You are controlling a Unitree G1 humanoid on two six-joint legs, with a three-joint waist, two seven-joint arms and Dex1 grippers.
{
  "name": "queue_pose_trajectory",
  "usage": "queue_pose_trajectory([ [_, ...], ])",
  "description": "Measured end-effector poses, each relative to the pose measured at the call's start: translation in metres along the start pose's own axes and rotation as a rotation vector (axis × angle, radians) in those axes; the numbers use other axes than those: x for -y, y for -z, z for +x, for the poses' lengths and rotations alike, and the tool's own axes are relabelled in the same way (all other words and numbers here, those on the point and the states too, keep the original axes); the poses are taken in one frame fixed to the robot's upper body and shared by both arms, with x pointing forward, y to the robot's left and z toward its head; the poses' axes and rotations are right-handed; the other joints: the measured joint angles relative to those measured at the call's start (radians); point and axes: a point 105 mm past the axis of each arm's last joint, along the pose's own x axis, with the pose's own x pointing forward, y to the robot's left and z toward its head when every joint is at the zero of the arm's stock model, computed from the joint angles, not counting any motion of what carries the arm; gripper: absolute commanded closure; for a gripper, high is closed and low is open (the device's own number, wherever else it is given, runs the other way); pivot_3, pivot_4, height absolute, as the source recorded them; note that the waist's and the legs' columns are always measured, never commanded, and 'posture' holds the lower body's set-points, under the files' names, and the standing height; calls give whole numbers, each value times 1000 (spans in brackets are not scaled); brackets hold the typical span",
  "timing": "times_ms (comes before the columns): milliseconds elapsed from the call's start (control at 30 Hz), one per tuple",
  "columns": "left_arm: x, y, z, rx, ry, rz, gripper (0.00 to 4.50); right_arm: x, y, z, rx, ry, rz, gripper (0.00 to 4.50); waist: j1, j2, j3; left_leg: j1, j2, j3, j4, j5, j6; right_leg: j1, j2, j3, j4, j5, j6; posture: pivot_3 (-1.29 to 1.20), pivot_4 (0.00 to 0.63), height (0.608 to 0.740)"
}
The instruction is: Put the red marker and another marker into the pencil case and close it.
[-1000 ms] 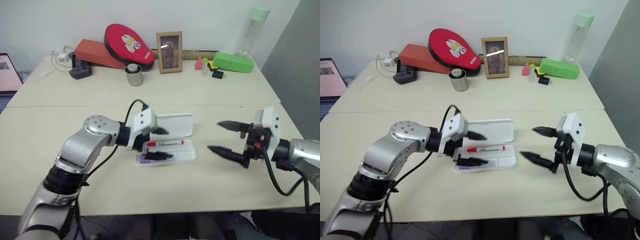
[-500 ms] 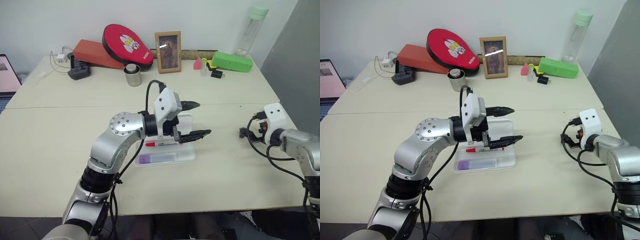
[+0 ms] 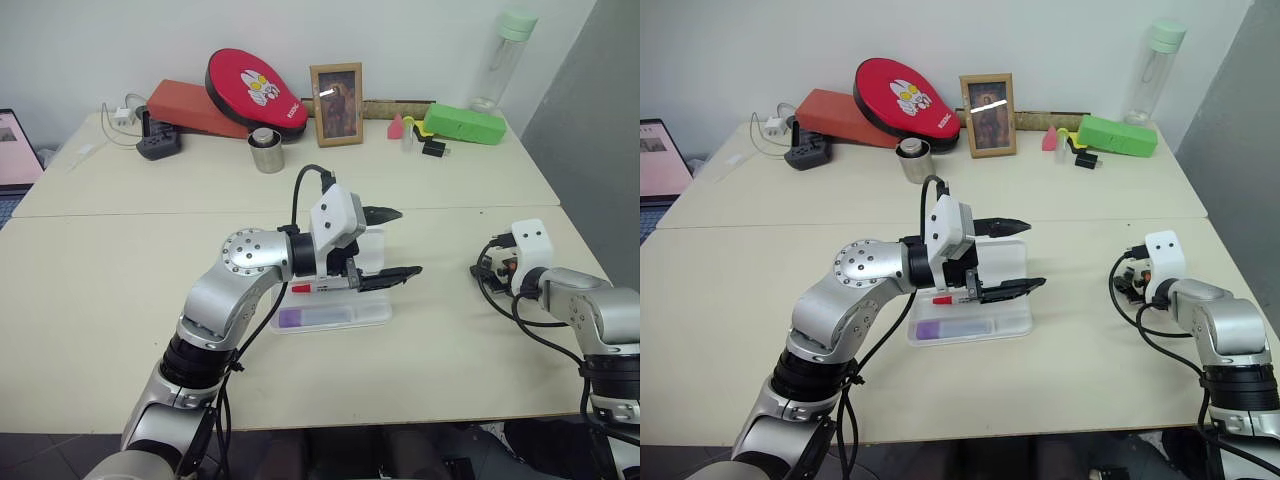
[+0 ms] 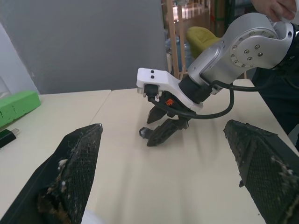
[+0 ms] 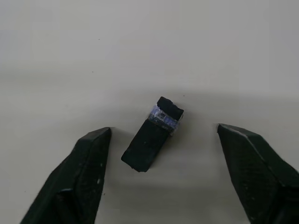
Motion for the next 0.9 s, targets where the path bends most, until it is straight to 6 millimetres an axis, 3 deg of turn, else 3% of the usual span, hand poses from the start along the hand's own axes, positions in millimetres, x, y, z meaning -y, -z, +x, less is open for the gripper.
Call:
queue_pose_trajectory([
  [400,-3,6,0,-21,-7,-30,0,-3,-2,-1,8,-27,-12,4155,0,0,0,0,0,0,0,0,0,0,0,0,0,0,0,0,150,740],
  [533,-3,7,0,-24,-9,-33,0,-6,-6,-2,28,-53,-29,4234,0,0,0,0,0,0,0,0,0,0,0,0,0,0,0,0,150,740],
  [700,-5,13,-9,-84,-4,-10,0,-22,-44,-22,209,-164,-247,4234,-3,0,0,0,0,0,0,0,0,0,1,0,0,0,0,0,150,740],
  [800,-4,25,-37,-173,1,-17,0,-72,-55,-48,304,-470,-487,4234,-12,1,1,2,0,-1,-2,0,0,-1,3,1,0,0,0,0,150,740],
  [867,-7,35,-76,-264,-36,-54,0,-121,-53,-68,336,-757,-628,4234,-25,1,1,3,2,-4,-2,0,0,-1,9,1,-1,1,-2,0,150,740],
  [900,-6,36,-84,-282,-41,-63,0,-128,-51,-70,333,-804,-648,4234,-26,1,1,3,3,-5,-2,0,0,-1,9,0,-1,1,-2,0,150,740],
])
